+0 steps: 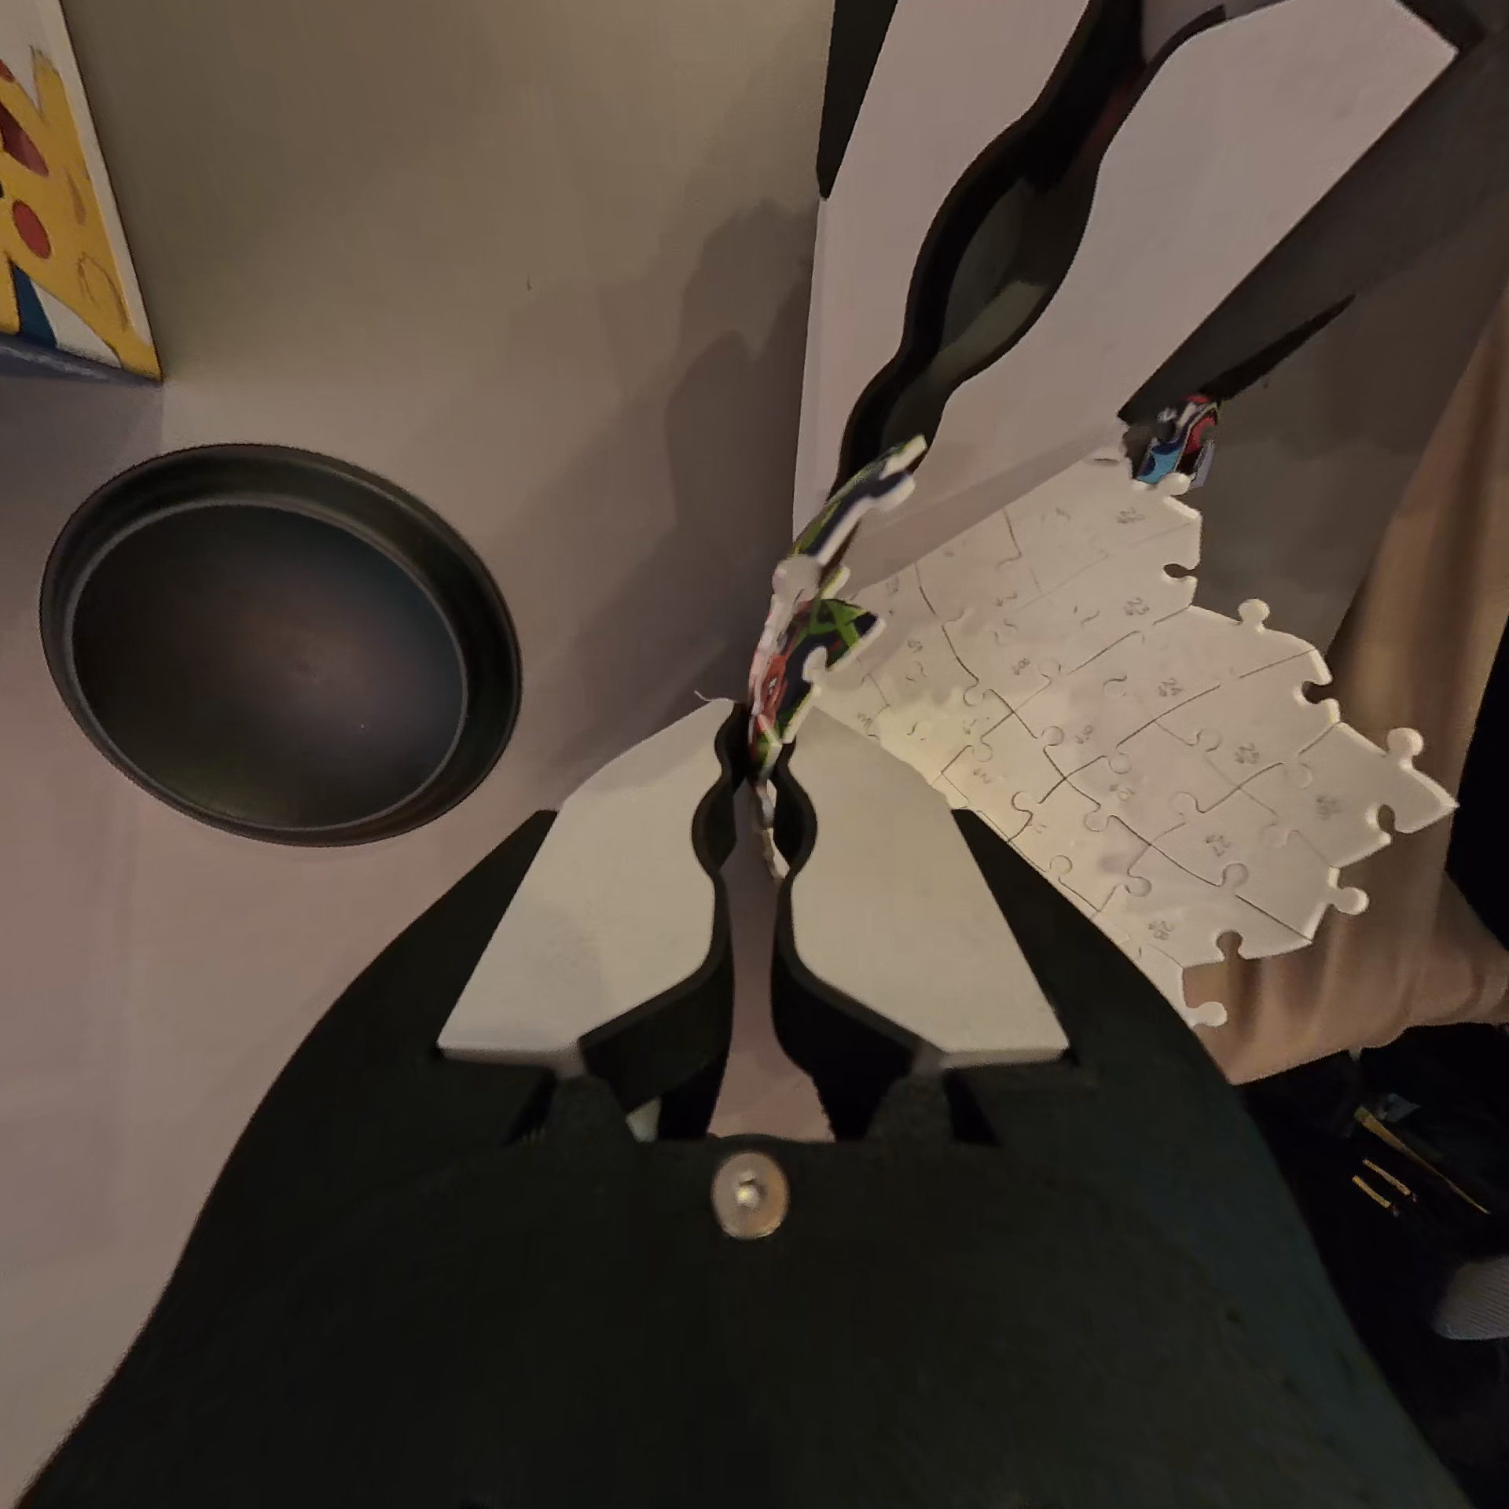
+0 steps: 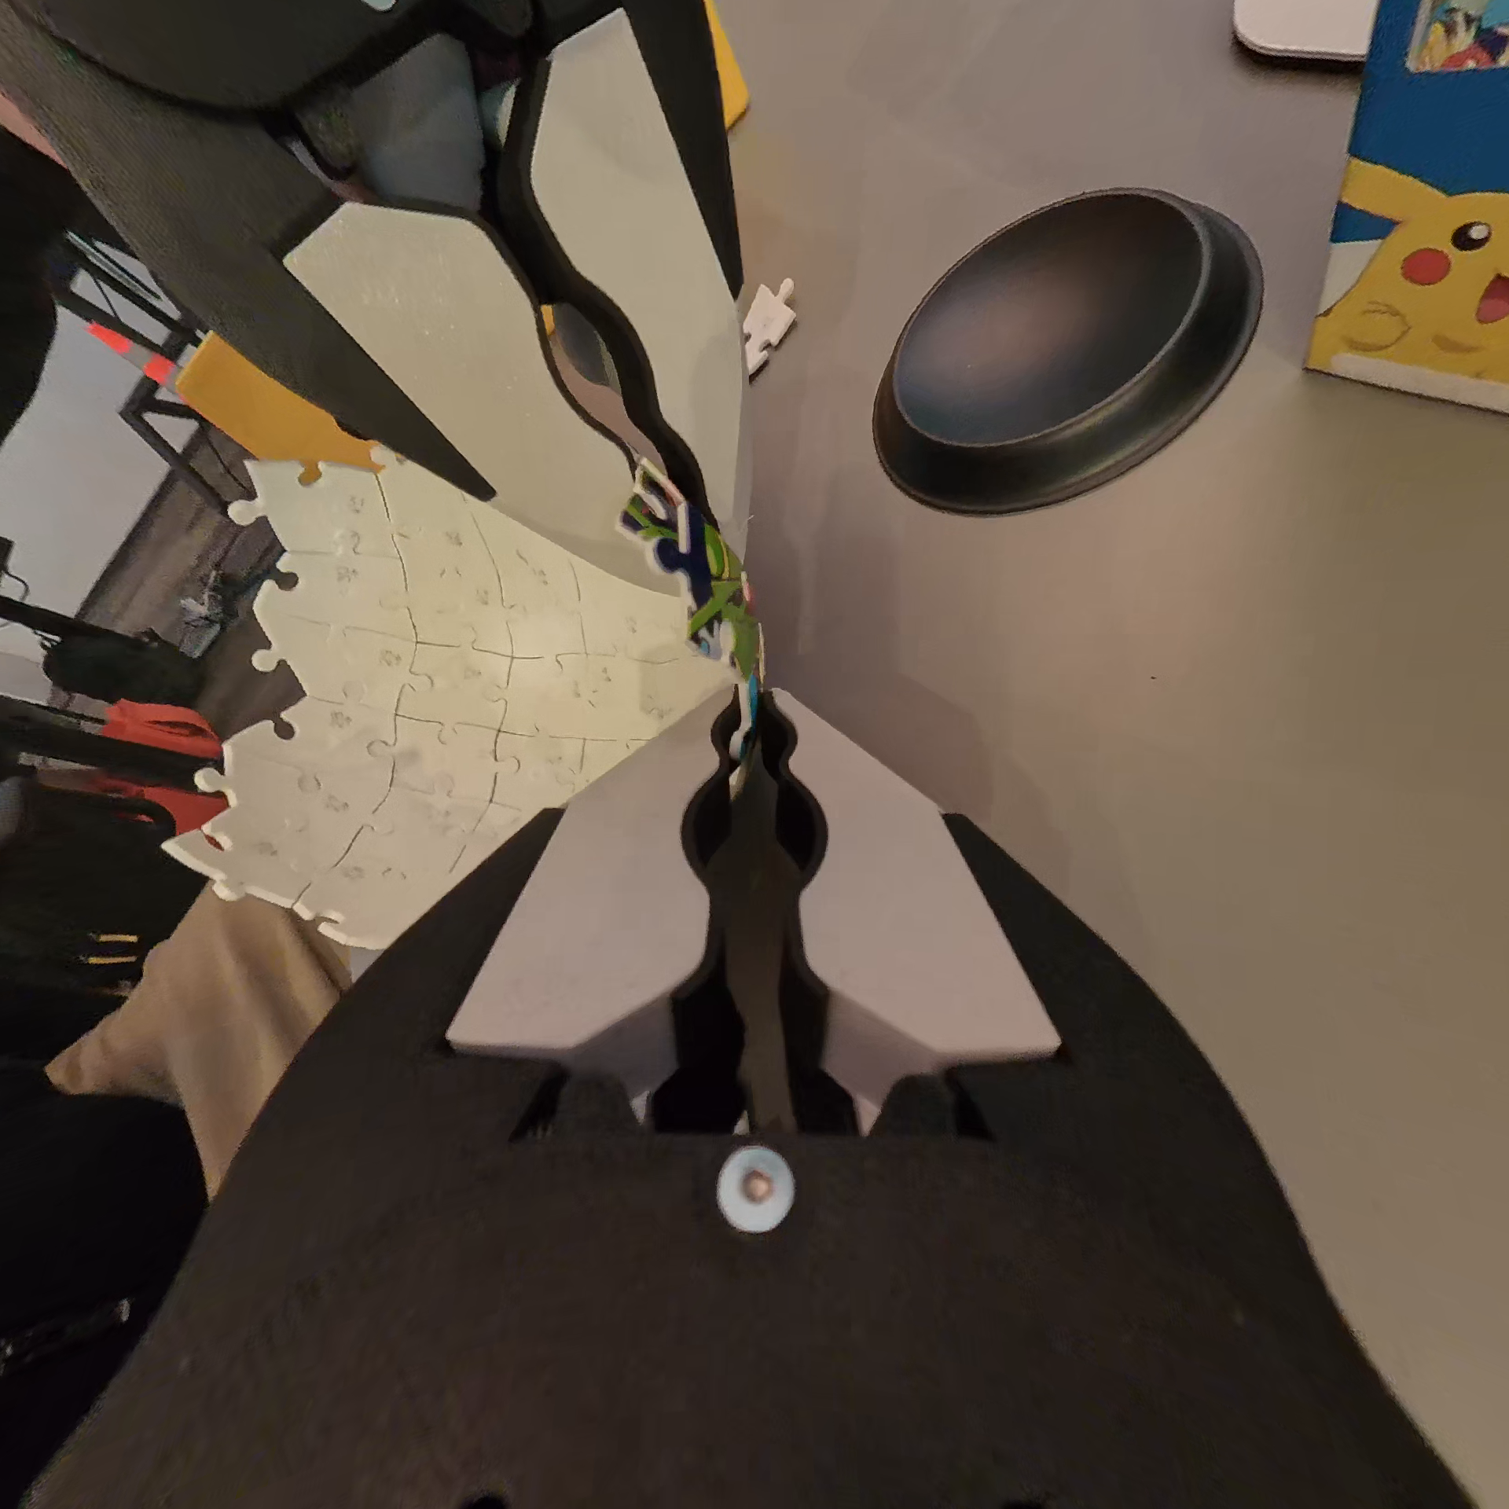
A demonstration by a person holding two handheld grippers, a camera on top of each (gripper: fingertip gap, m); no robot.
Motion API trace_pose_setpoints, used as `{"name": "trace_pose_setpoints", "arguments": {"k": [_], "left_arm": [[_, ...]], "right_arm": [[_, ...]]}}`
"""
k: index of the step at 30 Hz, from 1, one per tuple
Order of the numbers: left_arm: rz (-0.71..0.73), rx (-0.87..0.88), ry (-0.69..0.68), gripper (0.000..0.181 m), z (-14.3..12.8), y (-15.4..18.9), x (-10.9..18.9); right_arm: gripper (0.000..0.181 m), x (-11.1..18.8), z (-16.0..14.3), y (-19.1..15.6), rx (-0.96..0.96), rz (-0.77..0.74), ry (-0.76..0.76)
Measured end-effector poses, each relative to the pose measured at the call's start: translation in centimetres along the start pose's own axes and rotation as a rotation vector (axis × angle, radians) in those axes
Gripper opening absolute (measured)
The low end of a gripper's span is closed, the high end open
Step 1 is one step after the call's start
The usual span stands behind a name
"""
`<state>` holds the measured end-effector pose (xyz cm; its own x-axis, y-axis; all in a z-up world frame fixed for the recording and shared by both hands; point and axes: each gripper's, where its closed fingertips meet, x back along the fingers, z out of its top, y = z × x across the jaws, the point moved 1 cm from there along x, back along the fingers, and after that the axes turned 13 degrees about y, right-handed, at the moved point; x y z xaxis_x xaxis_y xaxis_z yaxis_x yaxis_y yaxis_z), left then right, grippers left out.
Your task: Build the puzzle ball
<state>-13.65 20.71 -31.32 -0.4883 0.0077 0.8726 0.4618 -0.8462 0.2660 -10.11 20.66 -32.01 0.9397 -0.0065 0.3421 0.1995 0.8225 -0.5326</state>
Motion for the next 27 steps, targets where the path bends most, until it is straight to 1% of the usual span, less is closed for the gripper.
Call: {"name": "trace_pose_setpoints", "arguments": {"k": [6,10,19,22,25,27], "left_arm": [[-0.004,0.012,0.024,0.003,0.02,-0.03,0.0],[-0.004,0.02,0.047,0.003,0.11,-0.04,0.05],[-0.008,0.021,0.05,0.003,0.25,0.04,0.03],[-0.005,0.023,0.052,0.003,0.32,-0.04,0.03],[-0.004,0.025,0.052,0.003,0.37,-0.09,0.03],[-0.005,0.023,0.052,0.003,0.4,-0.08,0.04]], "right_arm": [[0.001,0.02,0.13,0.06,-0.045,0.001,0.01],[0.001,0.07,0.28,0.13,-0.109,0.012,0.032],[0.0,0.12,0.3,0.2,-0.056,-0.024,0.019],[0.001,0.13,0.36,0.34,-0.079,-0.027,0.037],[0.002,0.16,0.4,0.37,-0.002,-0.058,0.019],[0.002,0.2,0.39,0.41,0.008,-0.058,0.013]]}}
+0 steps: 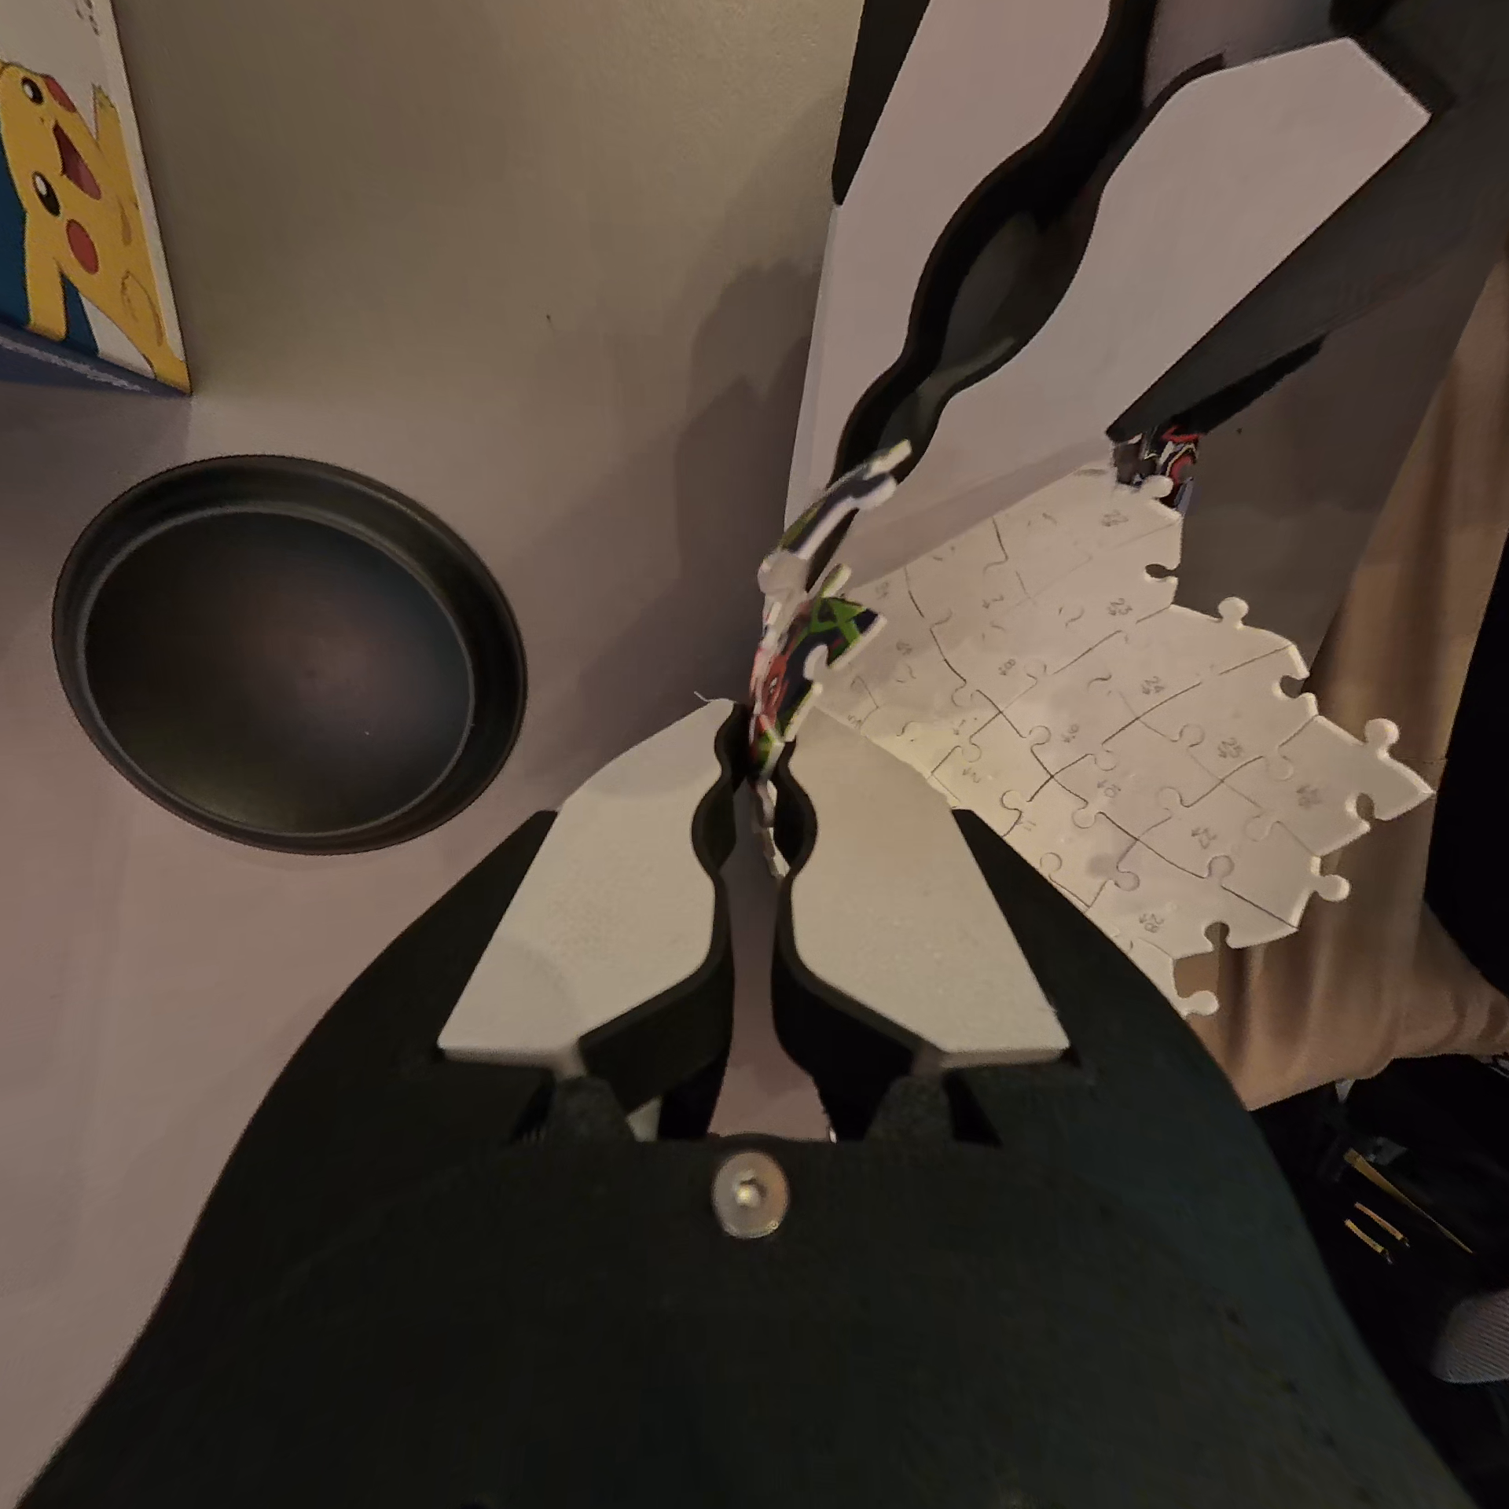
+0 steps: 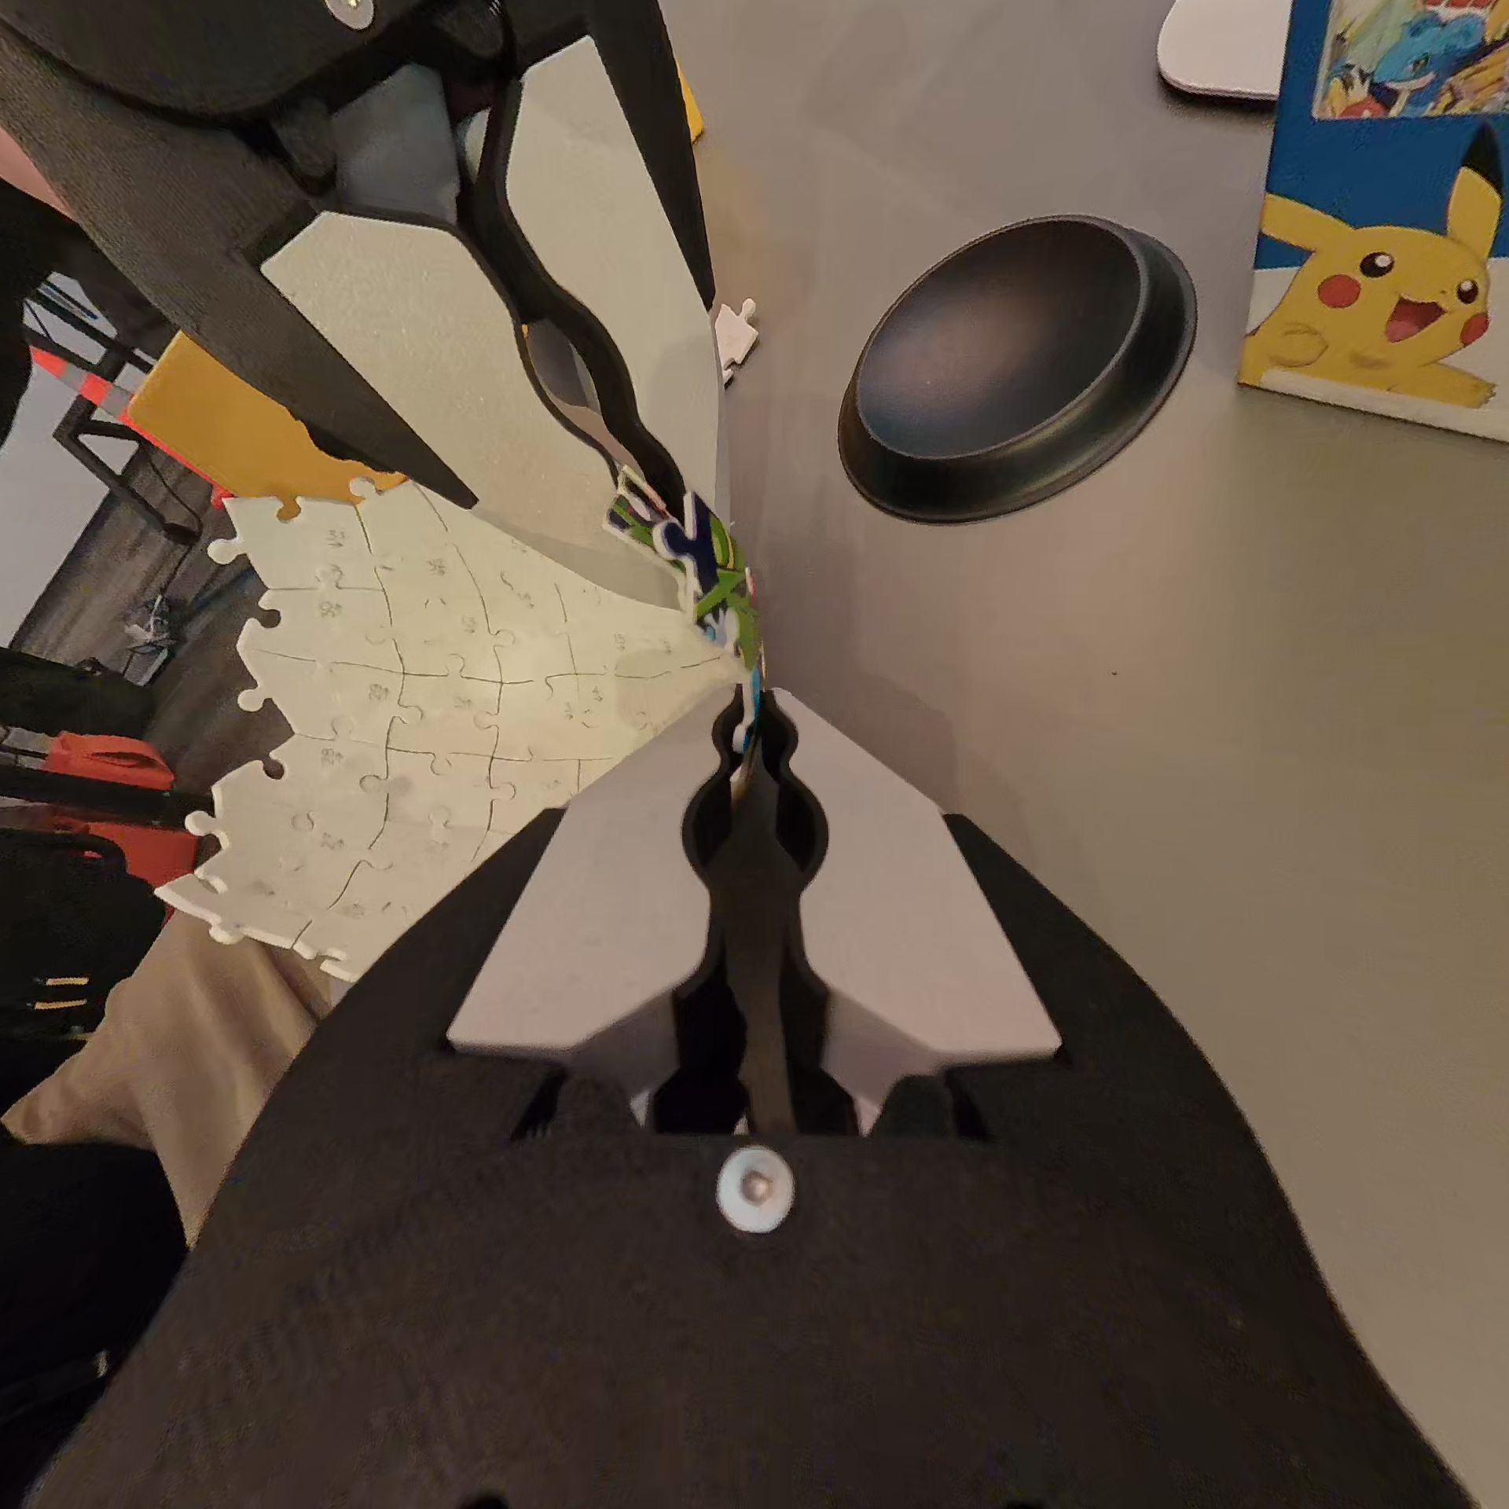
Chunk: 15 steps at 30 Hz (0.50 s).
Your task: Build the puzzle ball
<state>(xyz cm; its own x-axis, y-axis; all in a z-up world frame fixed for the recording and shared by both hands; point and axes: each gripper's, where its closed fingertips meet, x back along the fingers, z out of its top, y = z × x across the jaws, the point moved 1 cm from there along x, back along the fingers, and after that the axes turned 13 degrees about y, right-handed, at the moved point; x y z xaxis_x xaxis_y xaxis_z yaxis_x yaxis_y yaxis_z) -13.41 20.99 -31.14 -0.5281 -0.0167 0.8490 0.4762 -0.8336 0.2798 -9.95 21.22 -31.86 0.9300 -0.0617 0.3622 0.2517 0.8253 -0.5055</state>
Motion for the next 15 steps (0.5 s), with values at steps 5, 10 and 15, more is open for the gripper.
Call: {"name": "trace_pose_setpoints", "arguments": {"k": [5,10,15], "left_arm": [[-0.003,0.004,0.007,0.003,0.09,0.0,-0.03],[-0.006,0.006,-0.007,0.003,-0.31,-0.06,-0.33],[-0.004,0.003,-0.007,0.003,-0.3,-0.05,-0.39]], "right_arm": [[0.002,0.14,0.06,0.06,-0.008,0.005,-0.002],[0.004,0.52,0.07,0.18,-0.036,0.027,-0.009],[0.002,0.58,0.12,0.21,-0.015,0.028,-0.027]]}}
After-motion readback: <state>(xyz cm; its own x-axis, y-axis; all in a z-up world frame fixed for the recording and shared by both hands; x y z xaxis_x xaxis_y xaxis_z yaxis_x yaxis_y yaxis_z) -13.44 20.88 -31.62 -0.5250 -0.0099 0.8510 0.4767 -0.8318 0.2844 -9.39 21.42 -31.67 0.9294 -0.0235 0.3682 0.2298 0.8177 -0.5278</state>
